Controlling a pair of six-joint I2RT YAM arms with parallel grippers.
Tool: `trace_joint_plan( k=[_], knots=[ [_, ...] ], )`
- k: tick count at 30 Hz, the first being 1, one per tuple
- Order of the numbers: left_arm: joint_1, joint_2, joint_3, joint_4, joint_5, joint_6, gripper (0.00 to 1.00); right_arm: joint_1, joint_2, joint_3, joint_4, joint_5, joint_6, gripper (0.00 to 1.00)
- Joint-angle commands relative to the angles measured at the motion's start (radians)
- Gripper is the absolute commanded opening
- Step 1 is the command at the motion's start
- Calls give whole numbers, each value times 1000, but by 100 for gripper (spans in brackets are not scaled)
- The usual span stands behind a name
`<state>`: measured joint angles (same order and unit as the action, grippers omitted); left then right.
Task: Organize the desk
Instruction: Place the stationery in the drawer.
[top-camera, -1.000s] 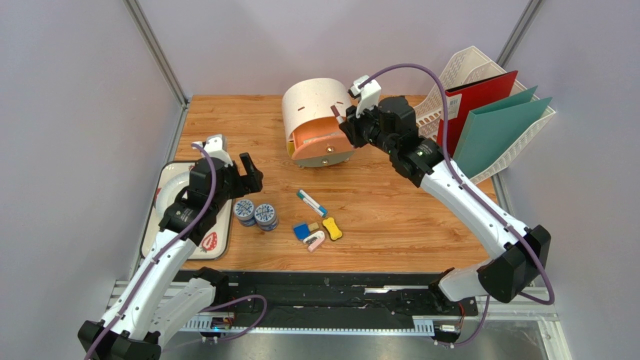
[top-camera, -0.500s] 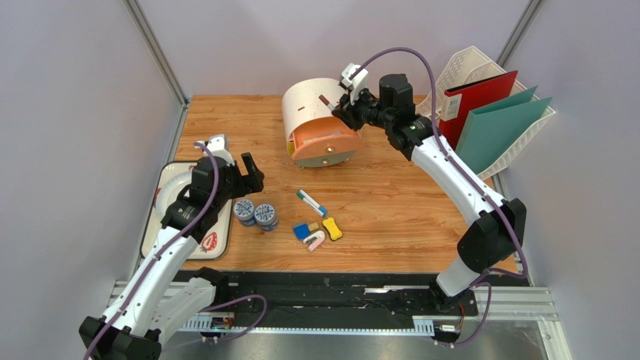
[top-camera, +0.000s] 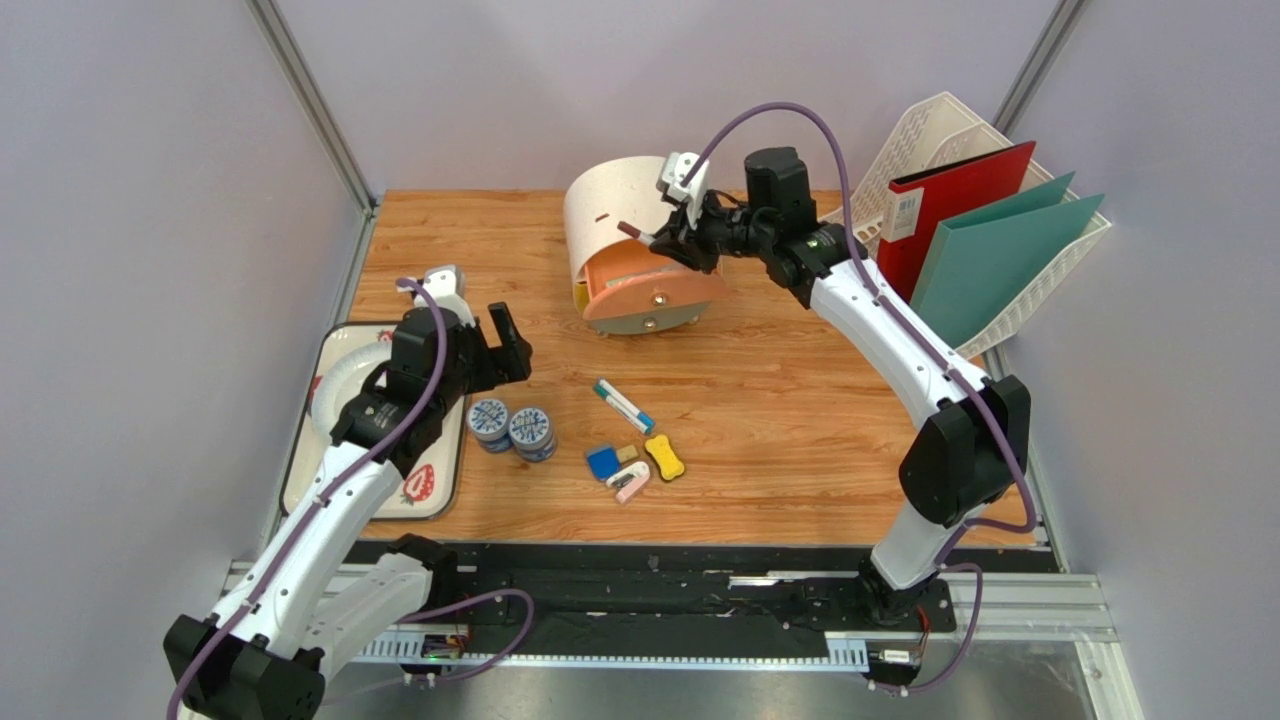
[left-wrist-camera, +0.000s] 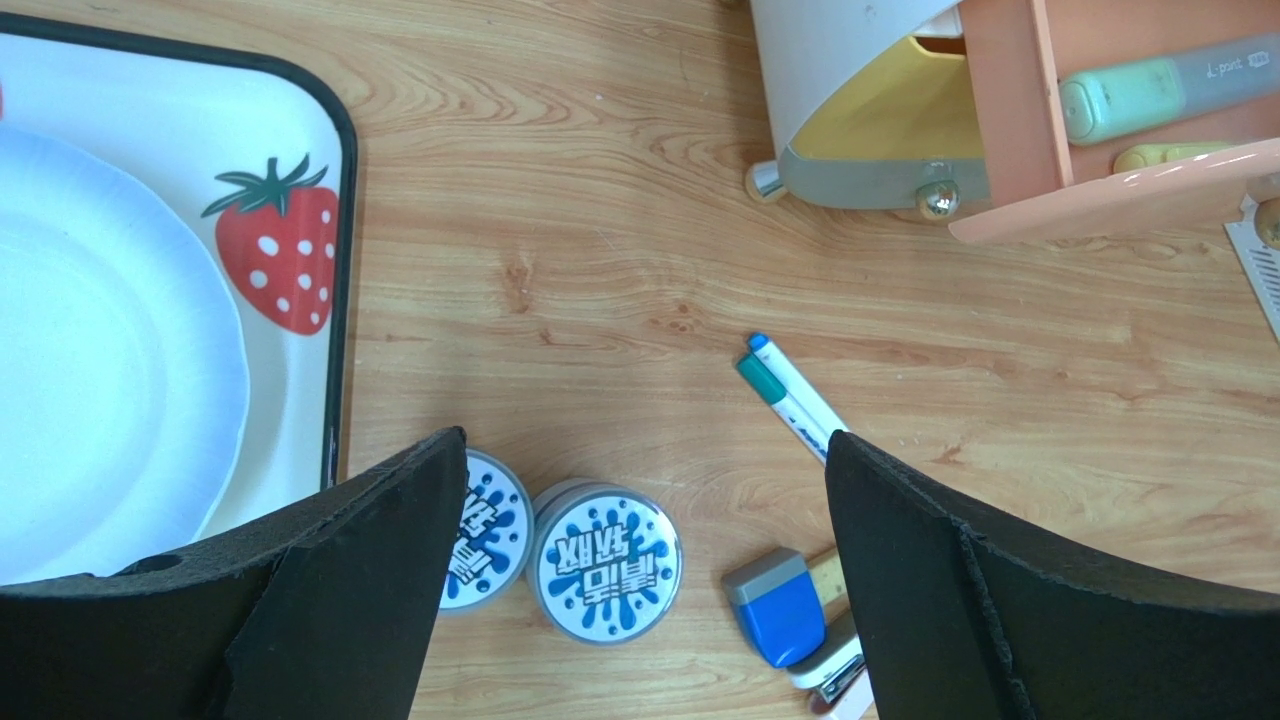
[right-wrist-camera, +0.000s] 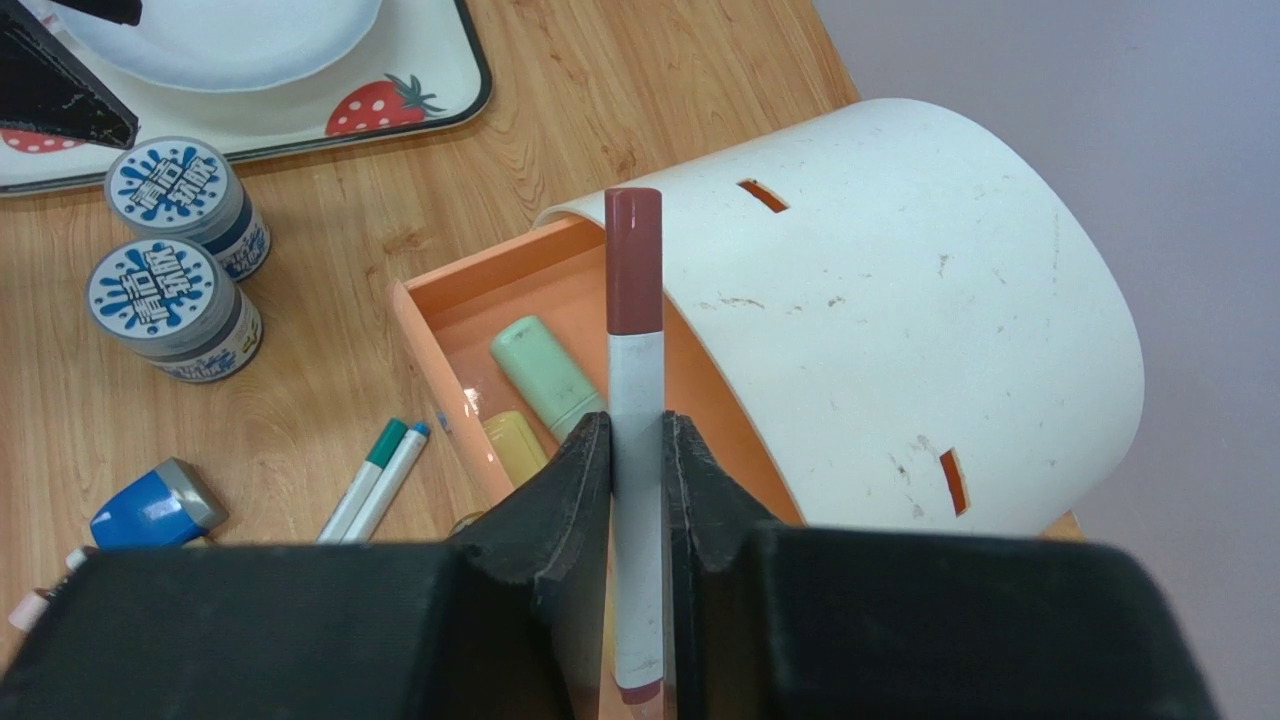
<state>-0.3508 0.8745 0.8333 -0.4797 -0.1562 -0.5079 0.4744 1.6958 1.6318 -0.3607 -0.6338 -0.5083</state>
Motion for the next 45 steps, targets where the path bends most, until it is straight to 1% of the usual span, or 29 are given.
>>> trace_joint_plan(
  k=[1, 5, 13, 20, 21, 23, 24, 31, 32, 33, 38, 39, 40, 41, 43, 44, 45],
  knots=[
    [6, 4, 36, 36, 10, 11, 97, -2, 10, 45, -50, -30, -68, 0],
    [6, 4, 35, 38, 12, 9, 97, -3, 27, 57, -72, 20, -87, 1],
    [6, 4, 38, 35, 9, 12, 97, -3, 70, 126, -164, 26, -124, 6],
    [6, 4, 40, 36, 9, 11, 97, -3, 102, 171, -216, 46, -131, 8],
    [6, 4, 40, 36, 9, 12, 97, -3, 102, 175, -218, 49, -131, 17],
    [6, 3, 40, 36, 12, 12, 97, -3, 100, 175, -219, 54, -131, 25],
    [6, 3, 41, 35, 12, 12, 97, -3, 99, 174, -222, 55, -131, 31],
    [6, -8, 40, 30, 14, 8, 97, -3, 79, 169, -187, 68, -119, 34],
    [6, -11, 40, 30, 14, 8, 97, -5, 68, 169, -157, 81, -107, 34],
    [6, -12, 40, 30, 14, 8, 97, -3, 61, 166, -138, 89, -87, 39],
    [6, -29, 33, 24, 6, 6, 97, -3, -11, 149, -8, 152, -36, 42],
    [6, -29, 33, 23, 6, 6, 97, -3, -30, 139, 17, 167, -24, 48],
    [6, -31, 38, 24, 6, 9, 97, -5, -68, 117, 54, 186, 11, 50],
    [6, -32, 39, 21, 6, 11, 97, -3, -90, 77, 127, 222, 37, 56],
    [6, -38, 47, 12, 3, 15, 97, -3, -157, 24, 189, 250, 112, 61],
    [6, -40, 50, 9, 1, 17, 98, -3, -180, 1, 231, 266, 141, 64],
    [6, -45, 49, 3, 0, 19, 98, -3, -203, -57, 249, 267, 171, 66]
  ],
)
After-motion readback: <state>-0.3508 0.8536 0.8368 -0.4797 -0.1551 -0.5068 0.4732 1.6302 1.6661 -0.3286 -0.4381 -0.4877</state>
